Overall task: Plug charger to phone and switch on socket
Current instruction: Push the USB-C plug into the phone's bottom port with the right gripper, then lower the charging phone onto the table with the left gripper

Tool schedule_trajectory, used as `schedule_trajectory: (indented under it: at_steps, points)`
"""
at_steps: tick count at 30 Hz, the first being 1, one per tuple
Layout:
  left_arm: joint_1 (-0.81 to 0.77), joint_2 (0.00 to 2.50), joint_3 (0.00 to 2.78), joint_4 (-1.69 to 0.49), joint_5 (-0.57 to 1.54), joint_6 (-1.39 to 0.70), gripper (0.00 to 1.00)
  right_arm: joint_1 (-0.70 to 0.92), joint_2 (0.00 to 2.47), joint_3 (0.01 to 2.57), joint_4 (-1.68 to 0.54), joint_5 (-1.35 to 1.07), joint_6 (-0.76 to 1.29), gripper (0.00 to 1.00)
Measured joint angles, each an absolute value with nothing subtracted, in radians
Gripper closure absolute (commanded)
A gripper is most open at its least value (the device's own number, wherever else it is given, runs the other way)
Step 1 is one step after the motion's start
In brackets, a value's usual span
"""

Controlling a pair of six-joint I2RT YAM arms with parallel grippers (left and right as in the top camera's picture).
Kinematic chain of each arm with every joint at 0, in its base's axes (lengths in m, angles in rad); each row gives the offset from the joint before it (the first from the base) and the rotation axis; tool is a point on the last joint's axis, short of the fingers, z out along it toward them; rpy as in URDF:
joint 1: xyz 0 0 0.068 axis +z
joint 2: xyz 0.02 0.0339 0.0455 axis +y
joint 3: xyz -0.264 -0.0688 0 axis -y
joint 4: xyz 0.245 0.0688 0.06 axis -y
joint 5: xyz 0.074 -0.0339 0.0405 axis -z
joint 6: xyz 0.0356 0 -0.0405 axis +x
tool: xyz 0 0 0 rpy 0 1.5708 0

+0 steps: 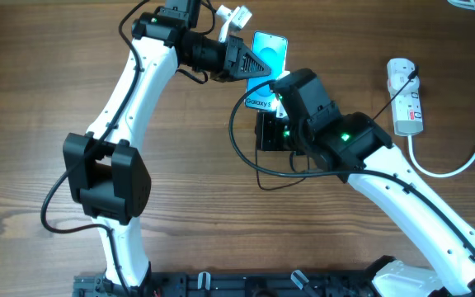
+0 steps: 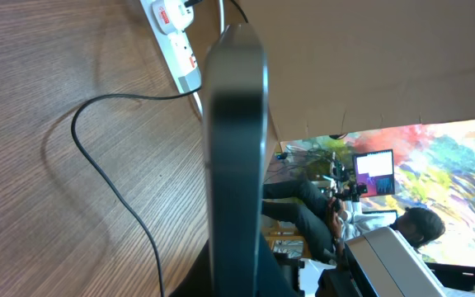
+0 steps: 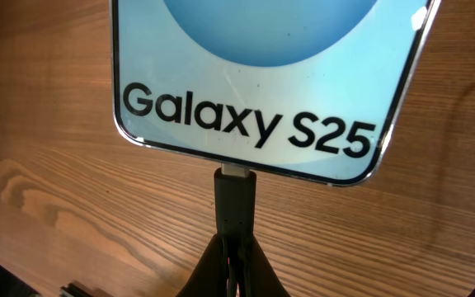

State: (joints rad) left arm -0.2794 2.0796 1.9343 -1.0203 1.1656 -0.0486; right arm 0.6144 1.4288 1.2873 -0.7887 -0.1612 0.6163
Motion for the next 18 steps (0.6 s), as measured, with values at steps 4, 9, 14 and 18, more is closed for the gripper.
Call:
schedule_trajectory:
  at_steps: [4,9,14,18]
  points:
    - [-0.279,2.080,1.934,-1.020,1.166,-0.036,0.96,0.614,1.429,1.287,-0.786,-0.162,0.627,0.96]
    - [-0.279,2.080,1.934,-1.019,1.166,-0.031,0.96,0.606,1.429,1.287,-0.783,-0.173,0.623,0.96]
    - [-0.279,2.079,1.934,-1.017,1.166,-0.030,0.96,0.605,1.430,1.287,-0.769,-0.180,0.623,0.96]
    - [-0.273,2.079,1.934,-1.016,1.166,-0.027,0.96,0.600,1.433,1.286,-0.753,-0.188,0.603,0.96]
